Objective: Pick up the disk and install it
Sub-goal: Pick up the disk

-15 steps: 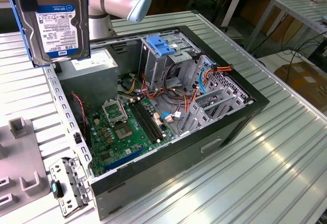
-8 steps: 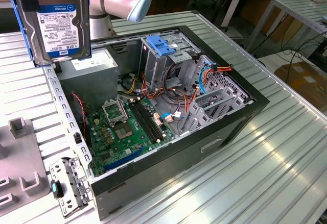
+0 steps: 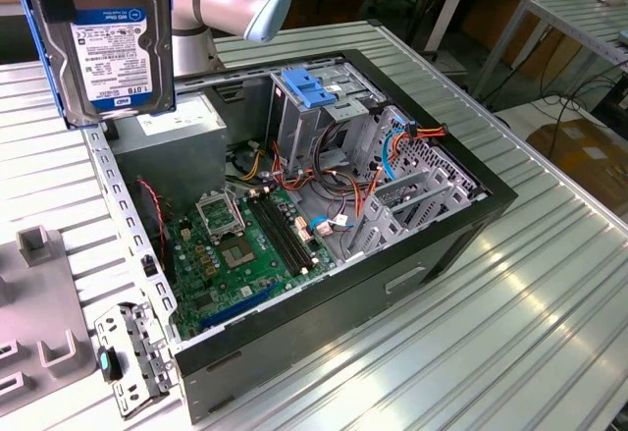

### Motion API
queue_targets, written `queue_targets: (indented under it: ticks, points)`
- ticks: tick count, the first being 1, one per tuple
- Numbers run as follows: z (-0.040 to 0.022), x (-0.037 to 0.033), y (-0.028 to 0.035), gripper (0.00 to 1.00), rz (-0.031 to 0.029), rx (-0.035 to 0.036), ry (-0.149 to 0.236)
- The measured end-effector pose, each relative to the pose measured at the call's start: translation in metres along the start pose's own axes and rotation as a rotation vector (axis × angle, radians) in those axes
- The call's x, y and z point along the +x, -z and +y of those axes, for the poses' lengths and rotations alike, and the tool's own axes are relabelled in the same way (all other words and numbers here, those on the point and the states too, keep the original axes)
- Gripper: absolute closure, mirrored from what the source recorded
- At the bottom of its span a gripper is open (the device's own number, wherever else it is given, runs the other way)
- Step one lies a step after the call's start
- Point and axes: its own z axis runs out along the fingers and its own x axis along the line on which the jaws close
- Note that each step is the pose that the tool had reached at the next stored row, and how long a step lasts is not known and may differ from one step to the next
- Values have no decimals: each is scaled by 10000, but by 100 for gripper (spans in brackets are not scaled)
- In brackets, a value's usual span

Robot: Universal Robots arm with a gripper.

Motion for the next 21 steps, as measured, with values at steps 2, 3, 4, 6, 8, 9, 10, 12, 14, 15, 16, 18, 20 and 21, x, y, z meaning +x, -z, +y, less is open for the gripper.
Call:
queue_targets:
  ticks: [2, 3, 4, 6, 8, 9, 10, 12, 14, 15, 16, 18, 20, 21]
  points:
    - [0, 0, 0, 63, 0, 67, 0]
    - [0, 0, 0, 63, -1, 113, 0]
    - [0, 0, -1, 63, -2, 175, 0]
    - [-17, 0, -3, 63, -4, 219, 1]
    - [-70, 1, -5, 63, -4, 222, -13]
    - [-80, 3, -10, 63, -6, 231, -32]
    - [-86, 9, -13, 63, -4, 236, -51]
    - [-98, 32, -24, 63, -6, 248, -77]
    - [-114, 46, -27, 63, -4, 247, -101]
    - [-133, 49, -29, 63, -5, 248, -114]
    - [-150, 50, -29, 63, -5, 248, -120]
    - [-200, 49, -29, 63, -5, 248, -135]
    - [-239, 48, -28, 63, -5, 248, -145]
    - [-271, 48, -28, 63, -6, 248, -153]
